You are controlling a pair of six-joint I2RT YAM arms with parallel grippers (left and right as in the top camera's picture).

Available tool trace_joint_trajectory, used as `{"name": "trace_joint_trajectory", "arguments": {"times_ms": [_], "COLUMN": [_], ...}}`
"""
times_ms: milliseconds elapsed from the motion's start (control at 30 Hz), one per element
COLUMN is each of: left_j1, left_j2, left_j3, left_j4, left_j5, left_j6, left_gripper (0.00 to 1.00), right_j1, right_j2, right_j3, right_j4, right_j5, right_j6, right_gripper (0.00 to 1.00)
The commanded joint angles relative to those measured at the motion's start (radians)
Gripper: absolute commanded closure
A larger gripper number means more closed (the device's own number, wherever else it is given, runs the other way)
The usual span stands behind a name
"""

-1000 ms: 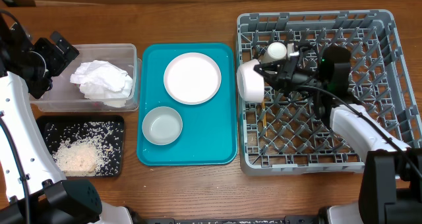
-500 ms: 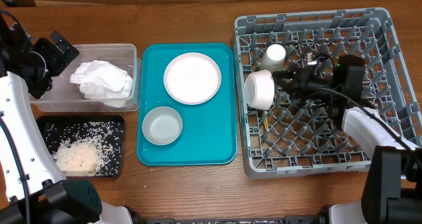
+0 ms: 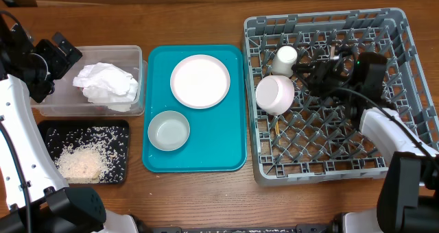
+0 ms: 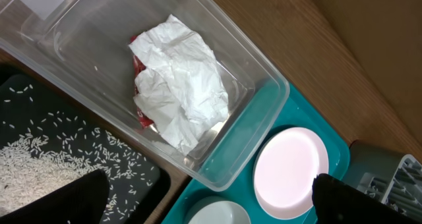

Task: Sort waste into correct bins and load items into the dishwasher
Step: 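Set the pink plate down in the rack and open the right gripper, then move the right gripper to the grey bowl and grip its rim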

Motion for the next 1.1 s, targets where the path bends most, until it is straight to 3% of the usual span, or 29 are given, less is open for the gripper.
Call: {"name": "trace_joint_trajectory", "arguments": {"times_ms": [0,167,333,767,1067], "left_j1": [-0.002,-0.003,-0.003,-0.003,-0.003], "left_j2": [-0.005,-0.005,-0.005,-0.005,-0.005], "left_j3": [0.022,0.022,0.022,0.022,0.022], "left_j4": [0.001,0.001,0.001,0.002,0.001], "left_j5": [0.008,0.008,0.008,0.008,0.008], "left_j6": [-0.011,-0.011,-0.011,-0.011,-0.011], "left_gripper": [0.00,0.00,0.00,0.00,0.00], "right_j1": [0.009,0.094,0.299,1.008,1.205], "right_j2": [-0.066,-0.112,-0.127,-0.097,0.090], "right_j3": [0.111,0.170,0.203,0.202,0.202], "right_j4": [-0.122,-0.343,-0.465,-0.350,-0.217], "right_j5": [0.016,0.122,0.352,0.899,0.931], "right_j6": [-0.103,-0.261,-0.386,-0.637,-0.808], "right_gripper": [0.79,0.79,0.74,0.62,0.58]}}
